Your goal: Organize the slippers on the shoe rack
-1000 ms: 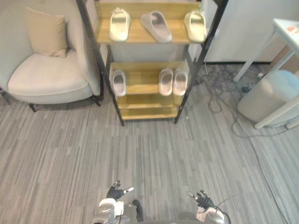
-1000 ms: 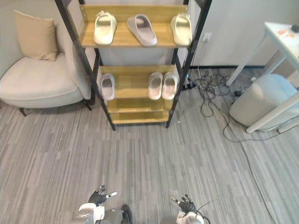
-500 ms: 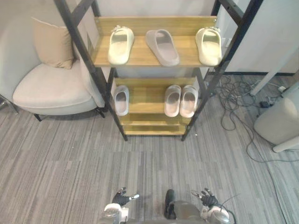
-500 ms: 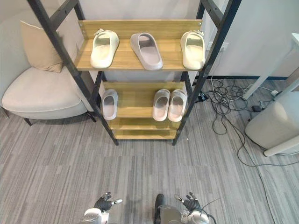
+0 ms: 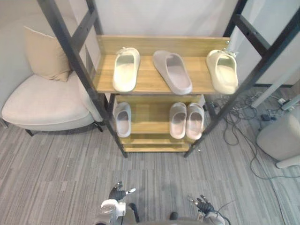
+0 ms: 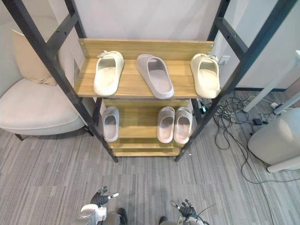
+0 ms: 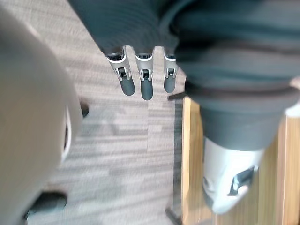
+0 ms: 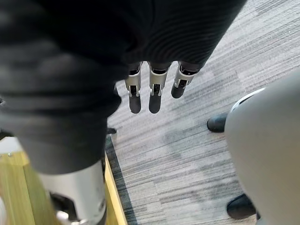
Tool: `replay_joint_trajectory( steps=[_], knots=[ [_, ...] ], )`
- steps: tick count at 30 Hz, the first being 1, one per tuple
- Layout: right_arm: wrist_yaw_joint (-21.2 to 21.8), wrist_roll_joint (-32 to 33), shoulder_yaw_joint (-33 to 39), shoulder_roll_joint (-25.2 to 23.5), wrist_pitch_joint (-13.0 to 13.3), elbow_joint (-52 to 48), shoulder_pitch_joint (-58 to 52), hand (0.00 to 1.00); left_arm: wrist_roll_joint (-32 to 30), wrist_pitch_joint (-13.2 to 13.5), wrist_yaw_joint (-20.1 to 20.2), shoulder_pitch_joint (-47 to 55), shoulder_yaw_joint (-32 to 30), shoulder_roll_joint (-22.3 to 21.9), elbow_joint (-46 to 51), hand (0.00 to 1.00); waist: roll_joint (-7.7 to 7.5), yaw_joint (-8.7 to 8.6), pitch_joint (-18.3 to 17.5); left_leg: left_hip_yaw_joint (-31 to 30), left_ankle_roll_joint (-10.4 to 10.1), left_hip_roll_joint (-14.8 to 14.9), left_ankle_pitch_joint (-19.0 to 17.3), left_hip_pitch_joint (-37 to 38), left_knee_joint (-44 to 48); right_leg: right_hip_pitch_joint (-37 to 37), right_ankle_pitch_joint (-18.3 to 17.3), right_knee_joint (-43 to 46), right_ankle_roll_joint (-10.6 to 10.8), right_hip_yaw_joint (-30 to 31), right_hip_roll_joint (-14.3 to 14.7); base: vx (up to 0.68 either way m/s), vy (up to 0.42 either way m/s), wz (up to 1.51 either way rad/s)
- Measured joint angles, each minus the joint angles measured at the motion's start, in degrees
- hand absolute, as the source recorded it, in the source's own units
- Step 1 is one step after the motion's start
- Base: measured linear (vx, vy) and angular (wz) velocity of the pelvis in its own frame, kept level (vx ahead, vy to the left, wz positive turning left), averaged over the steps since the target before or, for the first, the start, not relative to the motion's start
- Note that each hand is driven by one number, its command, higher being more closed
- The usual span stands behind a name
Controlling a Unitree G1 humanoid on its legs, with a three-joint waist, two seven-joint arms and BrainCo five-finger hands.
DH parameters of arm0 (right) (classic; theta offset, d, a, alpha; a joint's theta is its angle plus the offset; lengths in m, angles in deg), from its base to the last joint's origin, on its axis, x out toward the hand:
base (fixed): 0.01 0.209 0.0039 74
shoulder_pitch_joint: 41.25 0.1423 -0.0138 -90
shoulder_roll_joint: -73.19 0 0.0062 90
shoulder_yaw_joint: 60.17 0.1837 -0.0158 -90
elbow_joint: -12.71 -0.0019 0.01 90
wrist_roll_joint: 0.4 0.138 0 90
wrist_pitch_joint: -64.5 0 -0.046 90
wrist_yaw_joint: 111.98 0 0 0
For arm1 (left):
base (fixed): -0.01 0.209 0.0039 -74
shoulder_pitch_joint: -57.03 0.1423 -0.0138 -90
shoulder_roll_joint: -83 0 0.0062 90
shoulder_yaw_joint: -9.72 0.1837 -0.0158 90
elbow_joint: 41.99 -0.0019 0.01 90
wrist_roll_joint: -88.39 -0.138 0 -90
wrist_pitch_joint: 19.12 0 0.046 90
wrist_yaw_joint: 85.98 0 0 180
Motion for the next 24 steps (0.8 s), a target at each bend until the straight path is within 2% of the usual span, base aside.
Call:
replay_joint_trajectory(
  steps=[1, 2, 3, 5, 7, 8, 9, 11, 13, 15, 17, 21, 22, 23, 24],
  knots=[
    [-0.03, 0.0, -0.04, 0.15, -0.02, 0.06, 0.45, 0.0, 0.01, -0.02, 0.02, 0.08, 0.33, 0.16, -0.2, 0.0, -0.01, 0.01, 0.07, 0.79, -0.02, 0.03, -0.66, 1.26, -0.89, -2.92, -0.98, 6.16, 1.13, 0.39, -0.63, 0.16, 0.184, -0.44],
    [-0.01, -0.09, -0.3, 0.13, -0.04, 0.0, 0.73, 0.0, 0.07, -0.12, -0.04, 0.02, 1.08, 0.8, -0.37, 0.0, -0.71, 0.0, 0.45, 1.33, 0.3, -0.79, -0.85, 2.68, -1.81, -6.68, -1.36, 15.22, 1.75, 0.4, -2.29, 0.17, 0.148, -0.11],
    [0.0, -0.03, -0.41, -0.23, 0.06, -0.12, 0.59, 0.0, 0.09, -0.32, -0.03, 0.09, 3.3, 2.11, -0.72, 0.0, -1.79, -0.92, 0.82, 1.34, 0.77, -2.12, -1.17, 4.49, -2.56, -10.92, -2.75, 24.62, 1.09, -0.57, -4.87, 0.14, 0.102, 0.06],
    [0.01, -0.08, -0.53, -0.61, 0.01, -0.11, 0.57, 0.0, 0.16, -0.92, -0.05, 0.1, 4.12, 2.71, -0.78, 0.0, -2.76, -1.25, 0.56, 1.11, 0.78, -2.46, -1.41, 6.06, -3.11, -11.99, -4.63, 25.57, -1.41, -2.73, -5.62, 0.16, -0.006, 0.16],
    [0.04, -0.25, -0.59, -0.79, 0.04, -0.17, 0.63, 0.0, 0.47, -0.86, -0.04, 0.23, 4.09, 2.73, -0.7, 0.0, -2.74, -1.2, 0.54, 0.34, 0.74, -2.04, -1.39, 6.76, -3.38, -12.1, -5.06, 17.75, -2.25, -4.71, -4.21, 0.24, -0.115, 0.2],
    [0.05, -0.53, -0.9, -0.93, 0.03, -0.13, 0.63, 0.0, 0.49, -0.85, -0.03, 0.25, 4.07, 2.92, -0.67, 0.0, -3.11, -1.12, 0.33, 0.18, 0.61, -2.37, -1.44, 6.62, -3.37, -12.0, -2.34, 10.74, -3.2, -4.54, -3.45, 0.19, -0.141, 0.16],
    [0.11, -0.98, -0.91, -0.69, 0.01, 0.14, 0.64, 0.0, 0.51, -0.93, -0.06, 0.14, 3.97, 2.85, -0.82, 0.0, -3.35, -1.24, -0.1, -0.56, -0.05, -2.59, -1.61, 6.61, -3.5, -10.7, -2.15, 6.84, -3.85, -4.51, -2.84, 0.22, -0.136, -0.02],
    [0.15, -1.18, -0.92, 0.98, 0.0, 0.6, 0.5, 0.0, 0.38, -0.9, 0.02, 0.61, 4.03, 1.39, -1.17, 0.0, 0.26, -1.03, -1.03, -1.65, -0.83, -0.89, -1.16, 6.69, -5.21, -8.52, 0.43, 0.96, -4.76, -4.75, -0.07, 0.23, -0.098, -0.19],
    [0.13, -1.09, -0.41, 1.62, -0.06, 1.19, 0.5, 0.0, 0.37, -0.96, 0.0, 0.56, 3.84, 0.43, -2.11, 0.0, 1.94, -1.14, -1.19, -2.14, -1.34, -0.25, -0.84, 8.74, -6.76, -5.25, 1.71, -3.41, -4.94, -4.88, 1.56, 0.18, -0.037, -0.16],
    [0.18, -1.19, -0.37, 1.58, -0.07, 2.01, -0.04, 0.0, 0.31, -0.95, 0.07, 0.71, 3.66, 0.19, -2.76, 0.0, 1.3, -1.41, -2.07, -3.25, -2.28, -0.1, -0.03, 10.8, -7.84, -1.31, 2.9, -8.04, -4.7, -4.98, 2.44, 0.15, -0.02, -0.05],
    [0.25, -1.27, -0.37, 1.51, -0.06, 2.21, -0.77, 0.0, -0.15, -0.89, 0.19, 0.86, 3.65, -0.16, -2.84, 0.0, 1.2, -1.49, -3.37, -3.74, -2.29, -0.26, 0.05, 11.42, -8.01, 1.18, 4.5, -12.21, -4.37, -4.95, 2.83, 0.11, 0.019, -0.03],
    [0.43, -1.22, -0.34, 1.11, -0.08, 2.55, -1.16, 0.0, -0.32, -0.94, 0.2, 0.88, 3.64, 0.18, -3.04, 0.0, 0.07, -1.58, -4.39, -4.6, -2.29, -1.85, 0.06, 11.34, -6.75, 3.0, 6.34, -15.93, -3.6, -4.6, 2.0, 0.06, 0.064, -0.05],
    [0.44, -1.2, -0.35, 1.1, -0.09, 2.55, -1.39, 0.0, -0.35, -0.93, 0.2, 0.86, 3.64, 0.21, -3.05, 0.0, -0.1, -1.57, -4.48, -4.82, -2.29, -2.49, 0.06, 11.13, -5.34, 3.3, 6.48, -15.93, -3.43, -4.44, 1.32, 0.04, 0.103, 0.0],
    [0.46, -1.16, -0.34, 0.99, -0.09, 2.47, -1.54, 0.0, -0.52, -0.92, 0.21, 0.85, 3.55, 0.41, -3.13, 0.0, -0.79, -1.45, -4.52, -5.22, -2.26, -3.6, 0.09, 9.55, -1.36, 3.94, 6.6, -15.9, -3.38, -4.44, -0.53, 0.02, 0.168, 0.09],
    [0.44, -1.2, -0.23, 0.36, -0.16, 2.53, -1.25, 0.0, -0.99, -0.78, 0.23, 0.36, 3.48, 0.85, -3.58, 0.0, -2.86, -1.36, -3.59, -6.12, -0.95, -4.82, -1.48, 7.17, 2.42, 4.94, 6.67, -15.92, -3.28, -4.66, -3.47, -0.02, 0.198, 0.15]
  ],
)
